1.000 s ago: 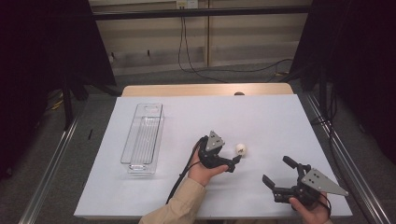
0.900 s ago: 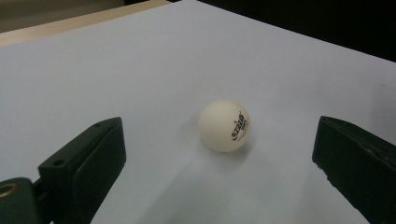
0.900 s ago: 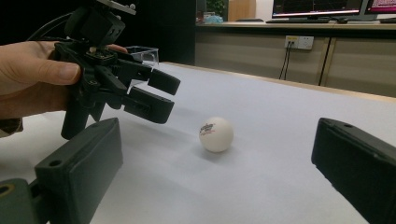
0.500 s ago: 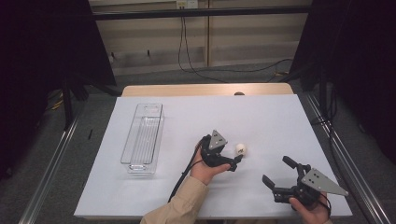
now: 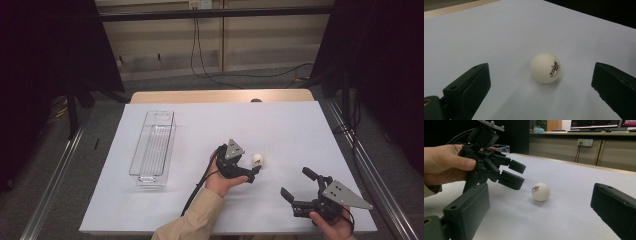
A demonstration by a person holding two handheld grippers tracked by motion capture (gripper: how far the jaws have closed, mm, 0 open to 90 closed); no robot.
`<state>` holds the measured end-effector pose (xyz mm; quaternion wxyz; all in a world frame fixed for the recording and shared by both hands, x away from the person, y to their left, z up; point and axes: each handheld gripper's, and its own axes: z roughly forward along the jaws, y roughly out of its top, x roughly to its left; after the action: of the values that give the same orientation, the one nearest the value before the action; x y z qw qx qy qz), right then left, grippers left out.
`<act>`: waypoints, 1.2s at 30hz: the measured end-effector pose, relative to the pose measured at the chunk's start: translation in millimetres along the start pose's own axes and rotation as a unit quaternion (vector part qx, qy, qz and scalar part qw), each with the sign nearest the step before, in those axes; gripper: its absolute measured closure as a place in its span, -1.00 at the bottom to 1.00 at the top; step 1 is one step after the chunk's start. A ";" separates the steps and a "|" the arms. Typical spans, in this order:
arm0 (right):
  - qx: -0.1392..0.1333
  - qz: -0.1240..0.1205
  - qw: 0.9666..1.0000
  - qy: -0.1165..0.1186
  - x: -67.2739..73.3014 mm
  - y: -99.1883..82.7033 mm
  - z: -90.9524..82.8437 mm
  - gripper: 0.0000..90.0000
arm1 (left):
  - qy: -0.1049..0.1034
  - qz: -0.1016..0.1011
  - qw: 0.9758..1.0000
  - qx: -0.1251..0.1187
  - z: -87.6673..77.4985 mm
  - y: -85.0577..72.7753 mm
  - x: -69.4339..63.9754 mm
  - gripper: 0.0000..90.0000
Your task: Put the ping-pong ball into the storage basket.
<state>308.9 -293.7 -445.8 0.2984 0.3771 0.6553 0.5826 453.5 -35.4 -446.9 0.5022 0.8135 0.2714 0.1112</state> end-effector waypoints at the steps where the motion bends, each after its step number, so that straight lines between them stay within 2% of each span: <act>1: 0.002 -0.001 1.000 0.001 -0.2 0.1 -0.2 -0.96 | -0.001 -0.001 1.000 -0.001 0.6 -0.1 -0.1 -0.95; 13: 0.001 -0.002 1.000 0.000 0.0 0.0 0.1 -0.96 | -0.003 -0.004 1.000 0.001 2.2 1.6 0.1 -0.95; 15: 0.000 -0.001 1.000 0.000 0.0 0.1 0.1 -0.96 | 0.000 0.004 1.000 0.006 2.7 3.7 0.0 -0.95; 16: 0.001 0.000 1.000 0.000 0.0 0.1 0.0 -0.96 | -0.001 -0.001 1.000 0.004 3.5 4.5 -1.1 -0.95; 20: 0.001 -0.002 1.000 0.001 -0.1 0.0 -0.1 -0.96 | -0.003 0.007 1.000 0.010 5.7 7.5 -0.9 -0.94; 21: 0.000 -0.002 1.000 0.001 -0.1 0.1 -0.1 -0.96 | 0.000 0.000 1.000 0.005 7.0 7.6 -2.1 -0.94; 28: 0.000 0.000 1.000 0.001 0.0 0.2 -0.1 -0.96 | -0.005 0.011 1.000 0.013 10.2 11.3 -3.6 -0.94; 30: 0.000 -0.002 1.000 0.001 -0.2 0.1 -0.3 -0.96 | -0.003 0.004 1.000 0.009 12.0 11.8 -4.9 -0.92; 36: 0.001 -0.002 1.000 0.001 -0.2 0.2 -0.2 -0.96 | -0.008 0.005 1.000 0.013 18.0 9.3 -3.5 -0.87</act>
<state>308.9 -294.0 -445.7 0.2984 0.3753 0.6567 0.5821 461.8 -54.2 -446.9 0.4930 0.8223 0.2647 0.1034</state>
